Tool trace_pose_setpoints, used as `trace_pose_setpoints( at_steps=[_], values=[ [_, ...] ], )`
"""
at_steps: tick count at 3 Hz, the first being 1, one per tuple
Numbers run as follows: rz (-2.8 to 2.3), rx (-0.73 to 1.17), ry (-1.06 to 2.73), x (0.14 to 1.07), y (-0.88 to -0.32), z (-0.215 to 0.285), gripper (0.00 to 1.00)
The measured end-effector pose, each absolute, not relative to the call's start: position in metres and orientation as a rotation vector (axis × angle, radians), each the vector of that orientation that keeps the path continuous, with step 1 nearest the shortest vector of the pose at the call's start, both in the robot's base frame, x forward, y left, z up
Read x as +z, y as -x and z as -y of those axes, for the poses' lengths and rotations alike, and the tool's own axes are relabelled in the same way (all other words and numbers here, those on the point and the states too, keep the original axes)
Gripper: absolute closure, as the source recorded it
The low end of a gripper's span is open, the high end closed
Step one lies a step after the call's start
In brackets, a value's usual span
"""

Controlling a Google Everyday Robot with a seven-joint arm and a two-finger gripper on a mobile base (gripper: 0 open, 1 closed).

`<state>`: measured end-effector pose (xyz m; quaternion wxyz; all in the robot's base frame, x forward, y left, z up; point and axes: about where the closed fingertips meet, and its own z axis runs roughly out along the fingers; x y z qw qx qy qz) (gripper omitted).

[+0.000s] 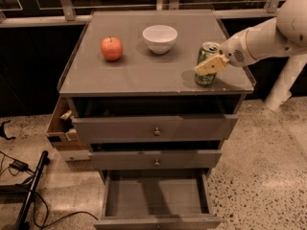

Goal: Place green can into bottom drawer

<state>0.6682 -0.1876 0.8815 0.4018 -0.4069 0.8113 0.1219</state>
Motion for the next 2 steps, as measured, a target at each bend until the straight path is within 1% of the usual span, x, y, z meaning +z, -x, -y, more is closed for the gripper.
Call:
trace_pose_setpoints(
  at_steps=[1, 2],
  values=[
    [-2.051, 0.308, 1.029, 0.8815, -0.6682, 0.1876, 0.7],
    [-2.047, 0.311, 1.033, 0.8818, -0.6672, 0.1879, 0.99]
  ],
)
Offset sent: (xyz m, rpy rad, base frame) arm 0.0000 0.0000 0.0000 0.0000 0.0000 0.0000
